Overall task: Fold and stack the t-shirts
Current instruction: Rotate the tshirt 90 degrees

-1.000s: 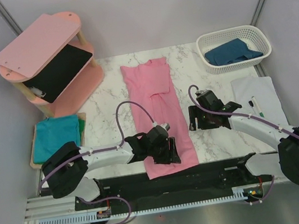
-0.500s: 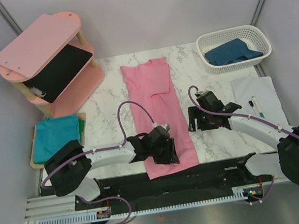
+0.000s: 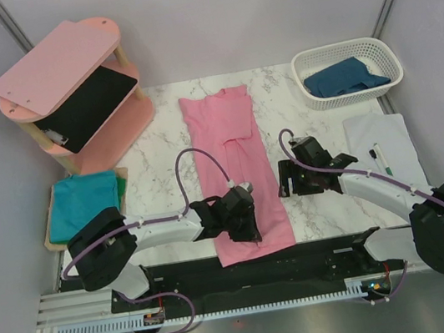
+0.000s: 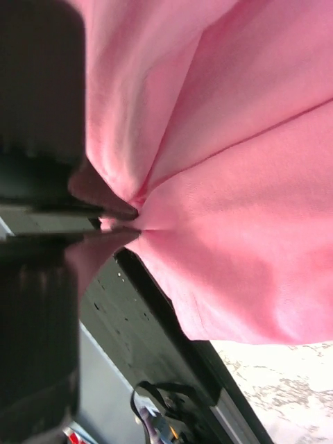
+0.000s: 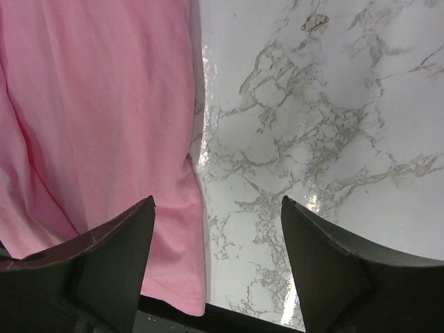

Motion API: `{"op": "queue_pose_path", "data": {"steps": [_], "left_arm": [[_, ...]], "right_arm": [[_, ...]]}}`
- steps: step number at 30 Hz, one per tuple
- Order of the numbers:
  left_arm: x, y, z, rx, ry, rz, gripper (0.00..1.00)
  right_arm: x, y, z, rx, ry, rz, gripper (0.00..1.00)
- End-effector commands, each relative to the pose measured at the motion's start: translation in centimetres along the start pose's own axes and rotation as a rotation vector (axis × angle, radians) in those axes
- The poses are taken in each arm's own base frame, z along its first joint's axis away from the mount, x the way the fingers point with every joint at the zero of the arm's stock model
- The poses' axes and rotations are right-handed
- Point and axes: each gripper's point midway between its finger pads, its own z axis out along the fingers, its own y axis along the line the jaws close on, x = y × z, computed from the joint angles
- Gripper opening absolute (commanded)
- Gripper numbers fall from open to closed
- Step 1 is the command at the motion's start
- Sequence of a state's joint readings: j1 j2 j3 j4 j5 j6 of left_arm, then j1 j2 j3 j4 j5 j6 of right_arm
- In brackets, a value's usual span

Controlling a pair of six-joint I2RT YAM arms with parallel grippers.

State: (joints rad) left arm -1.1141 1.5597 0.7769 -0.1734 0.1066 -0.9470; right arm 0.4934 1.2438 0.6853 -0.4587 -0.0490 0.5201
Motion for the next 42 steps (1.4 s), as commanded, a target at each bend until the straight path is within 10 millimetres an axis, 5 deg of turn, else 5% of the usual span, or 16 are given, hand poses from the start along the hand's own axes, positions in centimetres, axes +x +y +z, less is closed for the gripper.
{"op": "queue_pose_path", "data": {"steps": [1, 9, 13, 17, 24, 33, 35, 36, 37, 38, 40, 42], "left_arm": [[-1.2, -1.4, -0.6, 0.031, -0.048, 0.027, 0.03], [-2.8, -3.6, -4.4, 0.113, -0.142, 0.031, 0.02], [-2.7, -3.1, -6.0, 0.072, -0.137, 0.011, 0.02], [-1.3, -1.5, -5.9, 0.030, -0.097, -0.028, 0.02], [1.9, 2.0, -4.3, -0.040, -0.015, -0.102, 0.02], [2.7, 3.0, -2.9, -0.076, 0.021, -0.107, 0.02], [2.7, 2.8, -2.8, -0.073, 0.026, -0.100, 0.15], [2.8, 2.5, -2.9, -0.065, 0.025, -0.090, 0.28], [2.8, 2.3, -3.0, -0.062, 0.023, -0.083, 0.53], [2.4, 1.9, -3.5, -0.046, -0.002, -0.078, 0.64], [2.5, 1.5, -4.2, -0.038, -0.020, -0.063, 0.78], [2.1, 1.1, -5.5, -0.015, -0.067, -0.056, 0.80]], "right_arm": [[-0.1, 0.2, 0.3, -0.014, -0.008, 0.006, 0.80], [0.1, 0.1, 0.5, -0.017, -0.007, 0.007, 0.82], [0.3, 0.0, 0.6, -0.015, -0.001, 0.003, 0.87], [0.3, -0.1, 0.6, -0.012, -0.006, -0.011, 0.98], [1.3, 0.4, 0.6, -0.066, 0.011, 0.002, 0.98], [4.2, 2.7, 1.1, -0.239, 0.078, 0.108, 0.98], [4.6, 3.3, 0.7, -0.281, 0.083, 0.123, 0.98], [5.2, 3.1, 0.7, -0.283, 0.091, 0.128, 0.98], [5.3, 3.3, 0.3, -0.301, 0.084, 0.123, 0.98], [5.6, 3.4, 0.1, -0.312, 0.091, 0.128, 0.98], [6.3, 3.5, -0.5, -0.324, 0.096, 0.139, 0.98], [7.3, 3.5, -0.9, -0.331, 0.115, 0.146, 0.98]]}}
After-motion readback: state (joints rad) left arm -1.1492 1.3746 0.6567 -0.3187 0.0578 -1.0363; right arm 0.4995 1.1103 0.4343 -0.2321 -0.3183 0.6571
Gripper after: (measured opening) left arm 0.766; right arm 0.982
